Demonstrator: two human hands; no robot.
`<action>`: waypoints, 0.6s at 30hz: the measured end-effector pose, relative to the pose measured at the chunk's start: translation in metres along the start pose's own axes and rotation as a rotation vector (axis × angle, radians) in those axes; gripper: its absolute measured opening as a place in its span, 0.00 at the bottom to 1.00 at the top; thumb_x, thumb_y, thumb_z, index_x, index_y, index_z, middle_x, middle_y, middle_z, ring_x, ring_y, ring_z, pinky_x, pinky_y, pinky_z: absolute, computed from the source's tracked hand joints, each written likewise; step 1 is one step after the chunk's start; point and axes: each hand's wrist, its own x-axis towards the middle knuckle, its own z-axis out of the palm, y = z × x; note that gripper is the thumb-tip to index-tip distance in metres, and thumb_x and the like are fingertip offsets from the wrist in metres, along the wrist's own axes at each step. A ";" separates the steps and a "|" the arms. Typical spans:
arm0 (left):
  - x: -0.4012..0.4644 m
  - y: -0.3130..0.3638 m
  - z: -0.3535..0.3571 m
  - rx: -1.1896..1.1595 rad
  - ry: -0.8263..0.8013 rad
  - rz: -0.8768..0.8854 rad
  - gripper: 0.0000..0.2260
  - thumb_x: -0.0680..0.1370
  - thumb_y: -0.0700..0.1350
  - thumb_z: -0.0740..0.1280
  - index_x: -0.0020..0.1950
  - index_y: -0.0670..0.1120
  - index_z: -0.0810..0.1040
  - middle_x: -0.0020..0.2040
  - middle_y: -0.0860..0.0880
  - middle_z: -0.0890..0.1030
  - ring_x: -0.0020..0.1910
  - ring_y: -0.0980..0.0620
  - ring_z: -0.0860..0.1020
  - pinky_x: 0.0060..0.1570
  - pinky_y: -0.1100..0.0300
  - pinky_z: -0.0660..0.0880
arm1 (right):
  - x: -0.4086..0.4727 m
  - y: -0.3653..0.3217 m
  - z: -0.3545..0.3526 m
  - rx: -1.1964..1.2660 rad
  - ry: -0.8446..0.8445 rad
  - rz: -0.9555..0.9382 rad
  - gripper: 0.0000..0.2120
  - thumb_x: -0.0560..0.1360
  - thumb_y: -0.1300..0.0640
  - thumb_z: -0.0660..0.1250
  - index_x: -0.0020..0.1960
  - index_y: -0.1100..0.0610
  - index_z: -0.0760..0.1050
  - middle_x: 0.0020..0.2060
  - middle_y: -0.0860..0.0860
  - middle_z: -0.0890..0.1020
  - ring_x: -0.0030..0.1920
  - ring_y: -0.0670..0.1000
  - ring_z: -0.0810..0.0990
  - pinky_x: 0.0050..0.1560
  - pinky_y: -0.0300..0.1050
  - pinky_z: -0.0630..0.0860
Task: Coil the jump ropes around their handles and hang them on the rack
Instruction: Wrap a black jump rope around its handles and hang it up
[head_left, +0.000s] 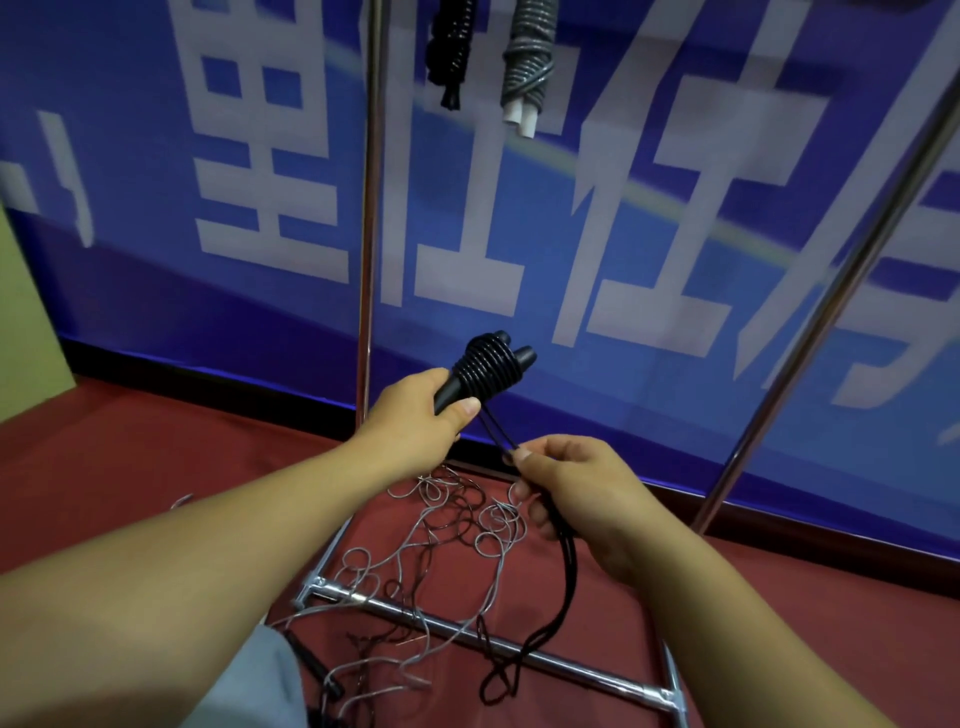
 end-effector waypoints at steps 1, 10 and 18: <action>0.001 -0.001 0.000 0.002 0.001 0.001 0.07 0.81 0.51 0.67 0.44 0.53 0.74 0.34 0.52 0.80 0.31 0.52 0.80 0.38 0.52 0.78 | -0.001 -0.001 0.001 0.006 -0.004 0.020 0.08 0.83 0.58 0.62 0.52 0.61 0.78 0.32 0.53 0.80 0.27 0.49 0.75 0.29 0.42 0.73; 0.007 -0.008 -0.001 -0.074 0.024 -0.059 0.04 0.81 0.49 0.67 0.47 0.52 0.77 0.36 0.49 0.81 0.24 0.60 0.77 0.37 0.56 0.77 | -0.003 0.001 -0.002 -0.073 0.010 0.084 0.07 0.83 0.59 0.60 0.49 0.59 0.76 0.32 0.53 0.78 0.25 0.47 0.71 0.28 0.41 0.70; 0.009 -0.011 0.003 0.152 0.001 -0.052 0.07 0.80 0.54 0.67 0.46 0.52 0.77 0.37 0.49 0.82 0.36 0.48 0.81 0.43 0.49 0.80 | -0.005 -0.002 0.001 -0.147 -0.009 -0.023 0.08 0.76 0.52 0.72 0.39 0.53 0.79 0.29 0.48 0.75 0.25 0.45 0.68 0.29 0.40 0.65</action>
